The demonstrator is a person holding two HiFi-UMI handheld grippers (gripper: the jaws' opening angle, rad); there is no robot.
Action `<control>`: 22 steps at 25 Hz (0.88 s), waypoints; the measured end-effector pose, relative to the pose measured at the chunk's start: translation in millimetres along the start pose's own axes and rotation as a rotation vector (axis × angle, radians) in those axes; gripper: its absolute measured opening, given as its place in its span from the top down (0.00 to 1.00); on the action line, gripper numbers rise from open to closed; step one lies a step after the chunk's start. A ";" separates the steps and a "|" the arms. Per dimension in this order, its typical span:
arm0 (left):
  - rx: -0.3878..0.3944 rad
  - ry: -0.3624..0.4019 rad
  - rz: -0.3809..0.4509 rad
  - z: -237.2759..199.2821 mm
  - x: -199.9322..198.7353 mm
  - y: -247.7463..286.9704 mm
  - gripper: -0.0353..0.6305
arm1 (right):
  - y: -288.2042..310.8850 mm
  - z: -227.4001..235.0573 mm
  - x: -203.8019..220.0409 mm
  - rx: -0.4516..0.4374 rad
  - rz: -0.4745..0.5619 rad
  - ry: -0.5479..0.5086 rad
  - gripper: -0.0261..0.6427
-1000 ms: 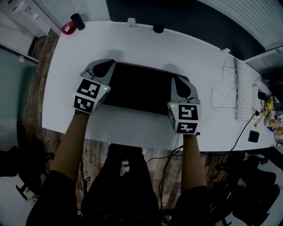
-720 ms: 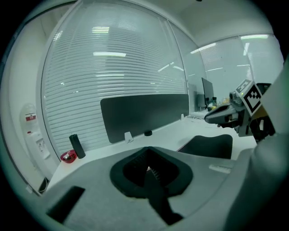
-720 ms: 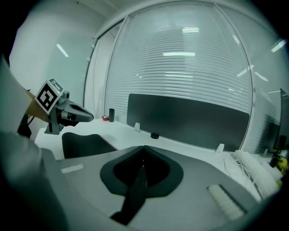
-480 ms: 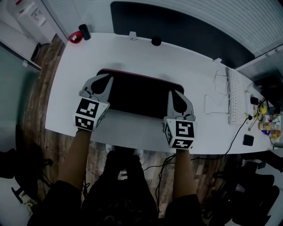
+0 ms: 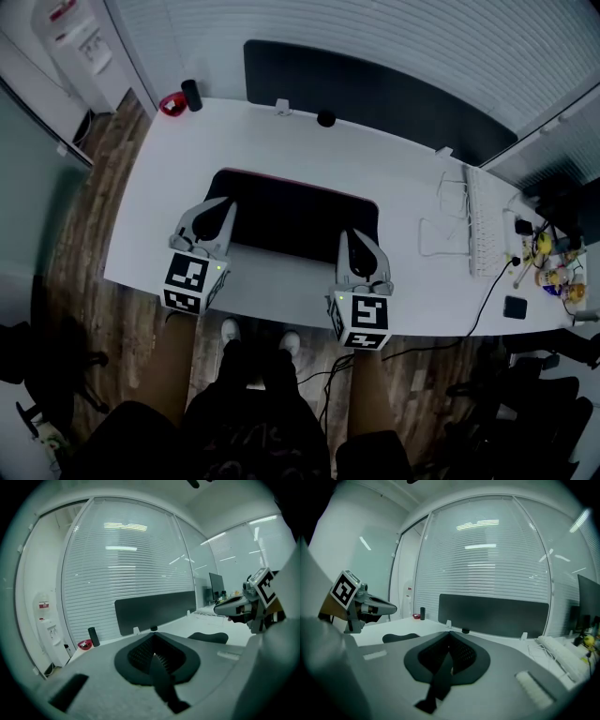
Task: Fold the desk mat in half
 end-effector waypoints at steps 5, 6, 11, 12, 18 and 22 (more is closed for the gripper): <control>0.002 0.001 0.023 13.8 -7.3 -21.7 0.95 | -22.9 -7.8 -6.5 0.004 0.022 0.021 0.95; 0.005 -0.011 0.032 16.3 -9.2 -25.0 0.95 | -26.8 -8.6 -7.4 0.003 0.026 0.026 0.95; -0.006 -0.039 0.039 21.7 -8.7 -41.0 0.95 | -41.6 -8.4 -12.2 0.003 0.038 0.053 0.95; -0.006 -0.034 0.042 23.3 -9.9 -44.7 0.95 | -45.3 -8.3 -13.5 0.006 0.041 0.052 0.95; -0.021 -0.025 0.064 30.4 -20.3 -67.7 0.95 | -69.4 -10.9 -16.1 0.016 0.055 0.057 0.95; -0.031 -0.007 0.092 34.7 -32.4 -81.9 0.95 | -85.1 -14.7 -22.1 0.015 0.074 0.028 0.95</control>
Point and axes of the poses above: the fingertips, and each gripper's own axes: y forward along the fingers, z to its right, x out of its underside, the point moved 4 cm from there along -y, backward along the fingers
